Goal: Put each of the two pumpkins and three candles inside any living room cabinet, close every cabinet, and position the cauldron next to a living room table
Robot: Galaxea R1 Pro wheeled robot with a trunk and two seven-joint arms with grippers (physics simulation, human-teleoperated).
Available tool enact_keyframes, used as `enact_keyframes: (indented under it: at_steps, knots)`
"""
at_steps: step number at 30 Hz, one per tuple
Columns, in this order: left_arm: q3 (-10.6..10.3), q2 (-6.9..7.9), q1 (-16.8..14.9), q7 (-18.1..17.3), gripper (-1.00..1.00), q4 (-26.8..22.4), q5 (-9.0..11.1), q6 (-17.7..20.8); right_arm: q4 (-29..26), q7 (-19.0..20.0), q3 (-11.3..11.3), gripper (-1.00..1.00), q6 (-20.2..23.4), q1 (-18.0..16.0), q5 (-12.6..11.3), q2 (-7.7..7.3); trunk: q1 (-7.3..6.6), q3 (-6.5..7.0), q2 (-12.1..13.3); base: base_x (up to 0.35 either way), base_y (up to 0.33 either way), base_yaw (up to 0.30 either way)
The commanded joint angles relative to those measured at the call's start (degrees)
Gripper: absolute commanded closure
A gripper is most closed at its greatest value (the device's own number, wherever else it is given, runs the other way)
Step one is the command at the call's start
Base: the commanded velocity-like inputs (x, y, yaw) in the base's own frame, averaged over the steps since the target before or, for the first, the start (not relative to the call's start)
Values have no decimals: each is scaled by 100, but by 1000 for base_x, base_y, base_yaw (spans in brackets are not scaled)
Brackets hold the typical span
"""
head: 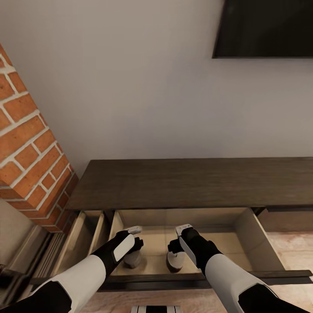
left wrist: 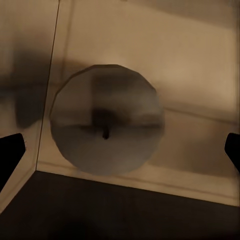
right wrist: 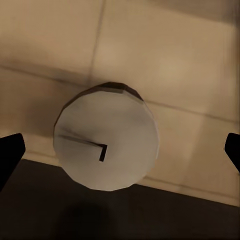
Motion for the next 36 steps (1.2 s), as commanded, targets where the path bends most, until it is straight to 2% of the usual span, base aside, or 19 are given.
enact_keyframes:
  at_steps: [1,27,36]
  knots:
    - [1,0,-1,5,-100,0,1,1,-1,0,0,-100,0,0,0,1,-22,18,42,0,0,0]
    - [3,31,-7,47,-100,-246,3,83,-44,-2,0,-100,32,0,18,-39,-593,485,1084,-6,0,0]
    - [1,35,-7,42,-100,-252,11,88,-44,0,0,-100,36,0,17,-41,-791,647,1445,-253,69,0]
